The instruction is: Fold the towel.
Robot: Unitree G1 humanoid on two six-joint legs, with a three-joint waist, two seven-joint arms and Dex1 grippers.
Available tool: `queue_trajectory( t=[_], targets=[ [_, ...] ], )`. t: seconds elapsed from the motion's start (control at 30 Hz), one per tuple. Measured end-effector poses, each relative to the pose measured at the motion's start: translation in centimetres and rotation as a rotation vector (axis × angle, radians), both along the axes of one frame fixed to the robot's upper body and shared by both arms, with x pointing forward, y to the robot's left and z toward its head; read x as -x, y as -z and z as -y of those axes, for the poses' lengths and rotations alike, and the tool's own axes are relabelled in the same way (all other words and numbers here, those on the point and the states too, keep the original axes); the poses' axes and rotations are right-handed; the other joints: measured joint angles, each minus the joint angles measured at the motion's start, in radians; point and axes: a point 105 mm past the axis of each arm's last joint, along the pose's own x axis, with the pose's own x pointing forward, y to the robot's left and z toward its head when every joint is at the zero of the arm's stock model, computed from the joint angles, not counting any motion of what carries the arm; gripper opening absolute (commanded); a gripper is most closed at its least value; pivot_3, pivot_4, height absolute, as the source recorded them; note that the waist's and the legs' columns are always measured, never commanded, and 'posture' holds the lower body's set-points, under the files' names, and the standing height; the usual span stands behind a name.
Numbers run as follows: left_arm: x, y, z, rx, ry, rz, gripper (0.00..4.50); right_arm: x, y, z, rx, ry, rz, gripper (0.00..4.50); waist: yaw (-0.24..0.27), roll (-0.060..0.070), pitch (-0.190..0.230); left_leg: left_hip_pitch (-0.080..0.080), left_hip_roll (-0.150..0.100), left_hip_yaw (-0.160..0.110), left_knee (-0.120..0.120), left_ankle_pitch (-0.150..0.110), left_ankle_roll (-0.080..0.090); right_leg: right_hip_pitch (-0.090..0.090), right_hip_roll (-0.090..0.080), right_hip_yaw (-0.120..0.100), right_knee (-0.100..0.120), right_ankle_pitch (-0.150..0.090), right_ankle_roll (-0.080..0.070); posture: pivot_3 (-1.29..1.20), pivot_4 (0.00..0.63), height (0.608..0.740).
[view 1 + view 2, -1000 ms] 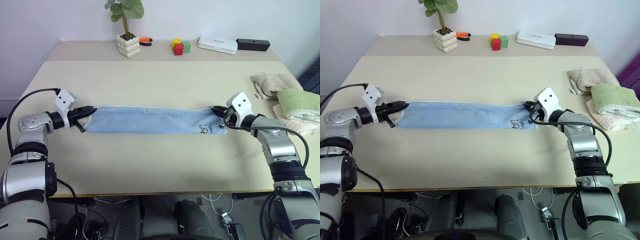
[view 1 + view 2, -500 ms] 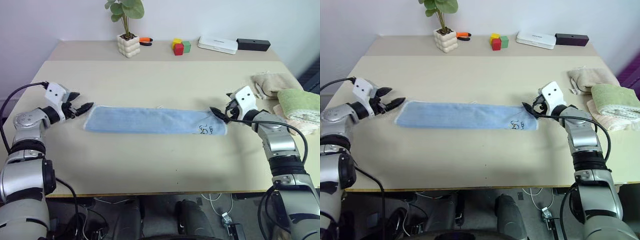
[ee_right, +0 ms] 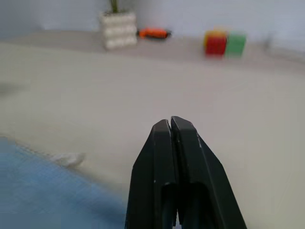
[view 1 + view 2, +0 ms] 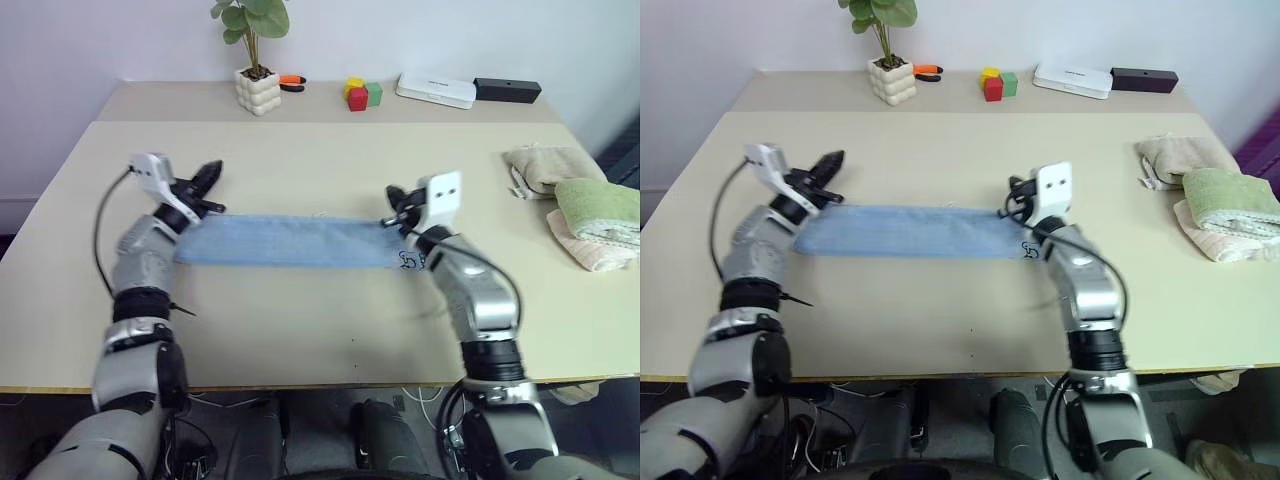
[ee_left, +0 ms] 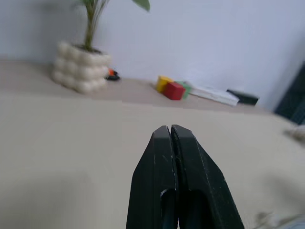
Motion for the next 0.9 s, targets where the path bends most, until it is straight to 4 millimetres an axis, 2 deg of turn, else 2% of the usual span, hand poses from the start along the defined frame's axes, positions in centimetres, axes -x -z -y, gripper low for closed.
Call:
queue_trajectory(
  t=[0.1, 0.2, 0.27, 0.53, 0.7, 0.77, 0.83, 0.9],
  targets=[
    [0.1, 1.5, 2.1, 0.036, 0.018, -0.052, 0.00, 0.0, 2.2, -1.6, 0.020, 0.007, -0.046, 0.04, -0.004, 0.000, 0.000, 0.000, 0.000, 0.000, 0.000, 0.000, 0.000, 0.000, 0.000, 0.000, -0.001, 0.000, 0.000, 0.00, 0.150, 0.735],
    [0.4, 3.6, 2.3, 0.003, 0.003, -0.116, 0.00, 0.1, 4.7, -0.8, 0.062, 0.061, -0.103, 0.04, -0.010, 0.000, 0.000, 0.000, 0.000, -0.001, -0.001, 0.000, 0.000, 0.000, 0.000, 0.000, -0.001, 0.000, 0.000, 0.00, 0.150, 0.735],
    [0.9, 5.3, 1.2, -0.040, -0.022, -0.163, 0.00, -0.1, 4.6, 0.3, 0.081, 0.096, -0.082, 0.04, -0.018, 0.000, 0.000, 0.001, 0.000, -0.001, -0.001, 0.000, 0.000, 0.000, 0.000, 0.000, -0.001, 0.000, 0.000, 0.00, 0.150, 0.735],
    [0.9, 5.4, -3.7, -0.143, -0.122, -0.163, 0.00, -0.3, 4.8, 5.5, 0.142, 0.254, -0.065, 0.04, -0.022, 0.000, -0.002, 0.002, 0.000, -0.001, -0.002, 0.000, 0.000, 0.002, 0.000, 0.000, -0.002, 0.000, 0.000, 0.00, 0.150, 0.735],
    [1.3, 5.4, -4.9, -0.161, -0.131, -0.156, 0.00, -0.3, 4.8, 7.3, 0.183, 0.269, -0.057, 0.04, -0.021, 0.000, -0.003, 0.002, 0.000, -0.001, -0.002, 0.000, 0.000, 0.003, 0.000, 0.000, -0.002, 0.000, 0.000, 0.00, 0.150, 0.735],
    [1.4, 5.3, -4.9, -0.150, -0.113, -0.160, 0.00, -0.3, 4.8, 7.4, 0.152, 0.257, -0.062, 0.53, -0.021, 0.000, -0.003, 0.002, 0.000, -0.001, -0.002, 0.000, 0.000, 0.003, 0.000, 0.000, -0.002, 0.000, 0.000, 0.00, 0.150, 0.735],
    [1.8, 5.4, -5.0, -0.143, -0.092, -0.156, 0.52, -0.2, 4.7, 7.5, 0.099, 0.233, -0.070, 1.17, -0.022, 0.000, -0.003, 0.002, 0.000, -0.001, -0.002, 0.000, 0.000, 0.003, 0.000, 0.000, -0.002, 0.000, 0.000, 0.00, 0.150, 0.735],
    [2.1, 5.3, -5.0, -0.157, -0.078, -0.150, 1.30, -0.1, 4.4, 7.7, 0.048, 0.223, -0.078, 2.19, -0.021, 0.000, -0.003, 0.002, 0.000, -0.001, -0.002, 0.000, 0.000, 0.002, 0.000, 0.000, -0.002, 0.000, 0.000, 0.00, 0.150, 0.735]
  ],
)
